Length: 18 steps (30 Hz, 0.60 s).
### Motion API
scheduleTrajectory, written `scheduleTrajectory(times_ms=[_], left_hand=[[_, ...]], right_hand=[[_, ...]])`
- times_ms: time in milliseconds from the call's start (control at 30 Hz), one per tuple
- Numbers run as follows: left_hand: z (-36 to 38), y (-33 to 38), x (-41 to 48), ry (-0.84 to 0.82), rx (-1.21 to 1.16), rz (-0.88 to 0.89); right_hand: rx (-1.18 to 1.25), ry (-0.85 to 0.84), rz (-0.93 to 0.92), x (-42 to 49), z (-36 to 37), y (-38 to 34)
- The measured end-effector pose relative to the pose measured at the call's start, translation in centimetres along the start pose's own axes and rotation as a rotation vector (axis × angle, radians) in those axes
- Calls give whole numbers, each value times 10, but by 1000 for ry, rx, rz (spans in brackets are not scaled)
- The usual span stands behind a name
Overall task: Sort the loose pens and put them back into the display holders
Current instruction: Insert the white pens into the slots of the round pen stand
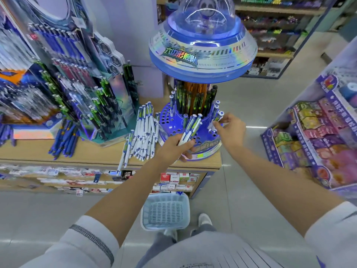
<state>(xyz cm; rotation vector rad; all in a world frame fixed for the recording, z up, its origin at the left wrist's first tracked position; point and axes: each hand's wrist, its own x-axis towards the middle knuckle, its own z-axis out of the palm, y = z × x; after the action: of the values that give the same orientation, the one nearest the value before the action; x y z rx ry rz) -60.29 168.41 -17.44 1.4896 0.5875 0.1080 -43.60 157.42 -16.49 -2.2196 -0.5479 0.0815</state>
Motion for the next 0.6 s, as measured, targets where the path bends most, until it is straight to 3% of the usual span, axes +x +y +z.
scheduleTrajectory(times_ms=[333,500,600], left_hand=[[-25,-1,0,-106,20,-2],[-29,0,5,-142,-1,2],[-32,0,8,-161,-4,-5]], right_hand=[[103,48,154,-10,15,-14],[8,155,194,-6,19,-17],[-1,123,207,-5,23,-17]])
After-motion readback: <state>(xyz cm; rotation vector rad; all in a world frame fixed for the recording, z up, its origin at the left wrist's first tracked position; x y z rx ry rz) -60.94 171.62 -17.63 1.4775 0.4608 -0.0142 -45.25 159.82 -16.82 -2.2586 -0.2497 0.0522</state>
